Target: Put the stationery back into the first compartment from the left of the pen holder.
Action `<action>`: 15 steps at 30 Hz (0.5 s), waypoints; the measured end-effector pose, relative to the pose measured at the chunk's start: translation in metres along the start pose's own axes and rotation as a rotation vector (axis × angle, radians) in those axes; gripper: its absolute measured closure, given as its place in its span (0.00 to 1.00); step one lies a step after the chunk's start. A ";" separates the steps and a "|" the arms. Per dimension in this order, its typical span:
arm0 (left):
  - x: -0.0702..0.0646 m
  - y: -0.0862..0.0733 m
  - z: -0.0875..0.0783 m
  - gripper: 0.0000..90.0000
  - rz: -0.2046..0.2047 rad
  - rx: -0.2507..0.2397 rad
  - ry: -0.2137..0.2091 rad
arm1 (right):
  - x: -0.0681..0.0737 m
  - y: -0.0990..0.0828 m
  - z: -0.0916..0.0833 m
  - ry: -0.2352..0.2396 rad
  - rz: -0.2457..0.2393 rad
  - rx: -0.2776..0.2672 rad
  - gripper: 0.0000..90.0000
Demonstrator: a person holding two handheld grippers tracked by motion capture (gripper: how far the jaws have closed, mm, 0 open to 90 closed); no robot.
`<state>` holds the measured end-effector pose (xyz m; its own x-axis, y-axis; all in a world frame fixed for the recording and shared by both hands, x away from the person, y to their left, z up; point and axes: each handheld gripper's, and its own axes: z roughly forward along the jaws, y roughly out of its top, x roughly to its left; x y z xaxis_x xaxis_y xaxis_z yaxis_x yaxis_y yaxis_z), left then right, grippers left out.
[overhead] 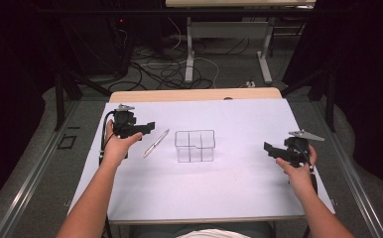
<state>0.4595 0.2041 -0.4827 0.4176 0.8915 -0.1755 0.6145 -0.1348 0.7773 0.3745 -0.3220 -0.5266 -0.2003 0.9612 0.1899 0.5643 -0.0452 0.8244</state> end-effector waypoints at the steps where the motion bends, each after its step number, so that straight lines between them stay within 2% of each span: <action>1: 0.001 0.001 0.002 0.17 -0.005 0.003 0.015 | 0.000 0.000 0.000 0.002 -0.003 -0.001 0.14; 4: 0.004 0.003 0.007 0.15 -0.007 0.010 0.030 | 0.000 0.000 0.001 0.004 -0.006 0.003 0.14; 8: 0.007 0.006 0.011 0.17 0.016 0.021 0.055 | 0.000 0.000 0.002 0.007 -0.010 0.003 0.15; 11: 0.008 0.008 0.014 0.18 0.020 0.035 0.065 | 0.000 0.000 0.003 0.007 -0.010 0.006 0.15; 15: 0.005 0.011 0.019 0.19 0.044 0.042 0.067 | 0.002 0.000 0.002 0.008 -0.005 0.004 0.15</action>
<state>0.4814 0.1989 -0.4862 0.4003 0.9109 -0.0999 0.6245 -0.1913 0.7572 0.3755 -0.3199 -0.5273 -0.2099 0.9590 0.1902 0.5664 -0.0393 0.8232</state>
